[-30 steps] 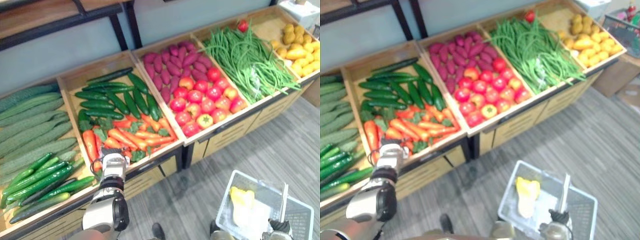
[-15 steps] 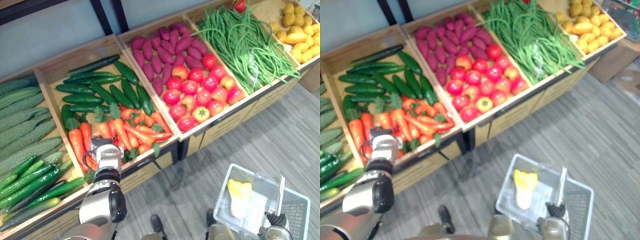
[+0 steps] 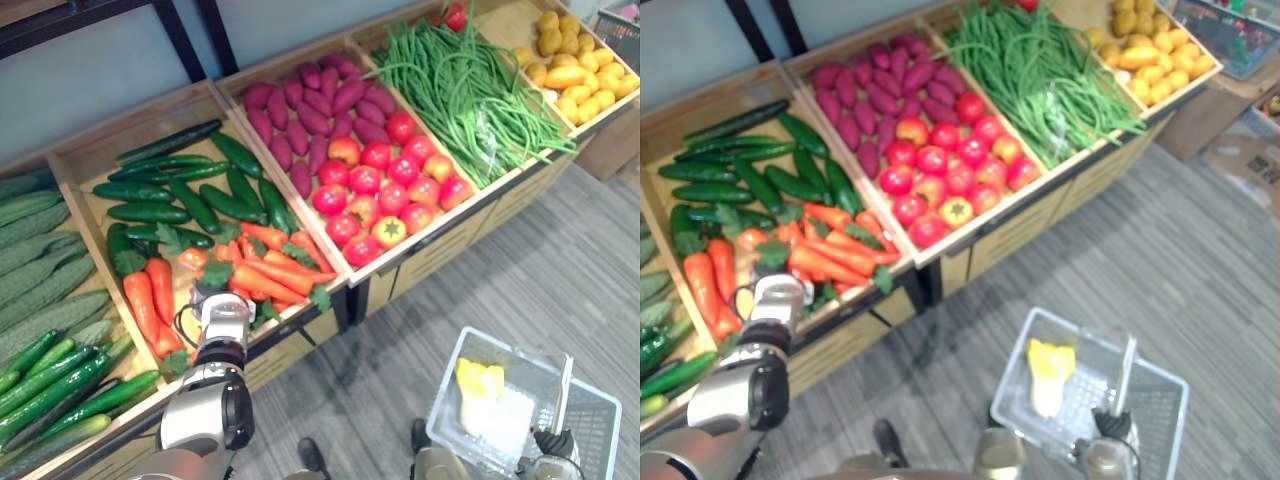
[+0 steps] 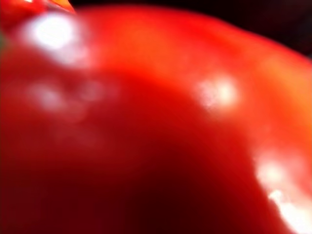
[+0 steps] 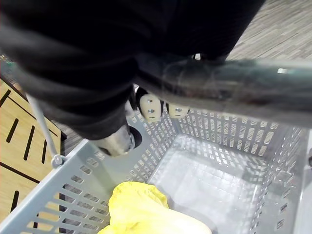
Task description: Pick vegetable in the basket
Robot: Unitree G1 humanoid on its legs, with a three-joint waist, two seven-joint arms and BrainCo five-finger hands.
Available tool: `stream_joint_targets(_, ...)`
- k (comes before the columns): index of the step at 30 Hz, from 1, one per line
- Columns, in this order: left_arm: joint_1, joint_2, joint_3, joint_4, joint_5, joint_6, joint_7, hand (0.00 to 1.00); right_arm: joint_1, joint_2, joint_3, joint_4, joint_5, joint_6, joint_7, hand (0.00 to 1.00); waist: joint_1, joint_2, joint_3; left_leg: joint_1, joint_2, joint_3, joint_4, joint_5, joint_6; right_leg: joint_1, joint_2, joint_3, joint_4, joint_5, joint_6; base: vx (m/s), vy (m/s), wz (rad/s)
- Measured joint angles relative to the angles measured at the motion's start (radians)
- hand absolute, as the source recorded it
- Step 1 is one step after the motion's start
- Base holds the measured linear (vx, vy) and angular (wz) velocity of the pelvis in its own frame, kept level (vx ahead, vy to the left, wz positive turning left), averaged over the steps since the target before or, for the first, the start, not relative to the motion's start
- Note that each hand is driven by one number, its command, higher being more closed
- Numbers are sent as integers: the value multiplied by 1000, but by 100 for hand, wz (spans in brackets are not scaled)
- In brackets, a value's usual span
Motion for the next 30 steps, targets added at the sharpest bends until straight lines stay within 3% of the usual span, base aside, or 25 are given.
stream_joint_targets(10, 10, 9, 7, -40, 1, 1, -10, 100, 22, -10, -28, 0, 0, 2, 5, 100, 7, 11, -6, 12, -1, -34, 0, 0, 0, 18, -7, -27, 21, 0, 0, -25, -11, 8)
stream_joint_targets(18, 10, 120, 6, -53, 65, 1, -16, 100, 41, -41, -41, 1, 0, 0, 9, 100, 8, 34, -20, 9, -1, -48, 0, 7, 7, 12, -4, -32, 34, -1, 1, -48, -15, 1)
stream_joint_targets(22, 9, 169, 1, -81, 136, 1, -17, 100, 44, -43, -41, 1, -1, -4, 9, 100, 13, 34, -21, -9, -2, -52, -1, 20, 9, -4, -4, -38, 34, -1, 1, -60, -18, 2)
stream_joint_targets(30, 0, 242, -51, -120, 180, 0, -17, 100, 48, -46, -39, 3, -1, -11, 9, 100, 32, 31, -23, -27, -1, -69, -1, 36, 12, -13, -3, -50, 33, -1, 1, -31, -11, 5)
